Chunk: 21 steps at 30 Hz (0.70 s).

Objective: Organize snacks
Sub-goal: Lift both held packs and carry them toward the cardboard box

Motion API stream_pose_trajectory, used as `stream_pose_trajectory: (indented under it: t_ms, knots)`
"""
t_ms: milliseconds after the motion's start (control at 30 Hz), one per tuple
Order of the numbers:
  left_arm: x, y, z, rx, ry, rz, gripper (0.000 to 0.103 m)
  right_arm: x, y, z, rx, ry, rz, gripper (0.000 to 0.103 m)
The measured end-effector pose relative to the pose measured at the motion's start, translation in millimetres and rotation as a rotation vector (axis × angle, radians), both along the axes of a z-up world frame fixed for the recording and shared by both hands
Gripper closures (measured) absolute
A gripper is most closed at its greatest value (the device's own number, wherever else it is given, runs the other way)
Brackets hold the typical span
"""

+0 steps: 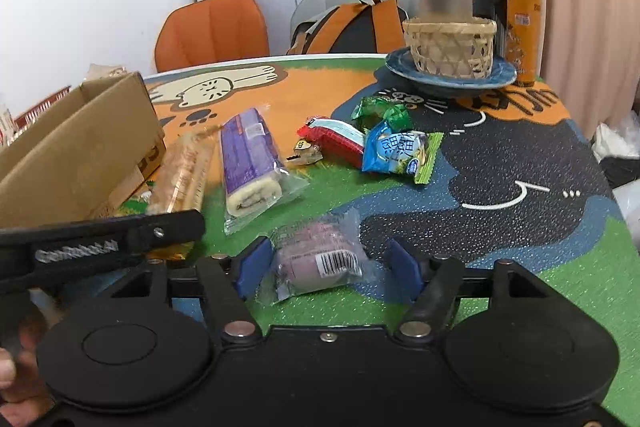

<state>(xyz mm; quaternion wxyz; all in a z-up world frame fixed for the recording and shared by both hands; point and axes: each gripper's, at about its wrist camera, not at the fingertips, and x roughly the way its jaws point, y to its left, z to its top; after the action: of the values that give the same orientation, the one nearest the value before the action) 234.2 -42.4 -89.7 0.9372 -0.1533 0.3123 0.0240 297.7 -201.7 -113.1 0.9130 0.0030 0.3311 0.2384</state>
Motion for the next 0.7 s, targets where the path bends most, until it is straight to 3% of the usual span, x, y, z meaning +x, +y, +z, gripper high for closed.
stream_pose_trajectory:
  t_ms: [67, 167, 700]
  knots:
    - [-5, 0, 3, 0.002, -0.005, -0.007, 0.069, -4, 3, 2, -0.004, 0.002, 0.015, 0.058]
    - [-13, 0, 9, 0.003, -0.017, -0.015, 0.069, -8, 4, 5, 0.009, 0.017, 0.019, 0.063]
    - [-49, 12, 72, 0.026, -0.161, 0.005, 0.069, -37, 5, 57, 0.113, -0.082, 0.016, 0.065]
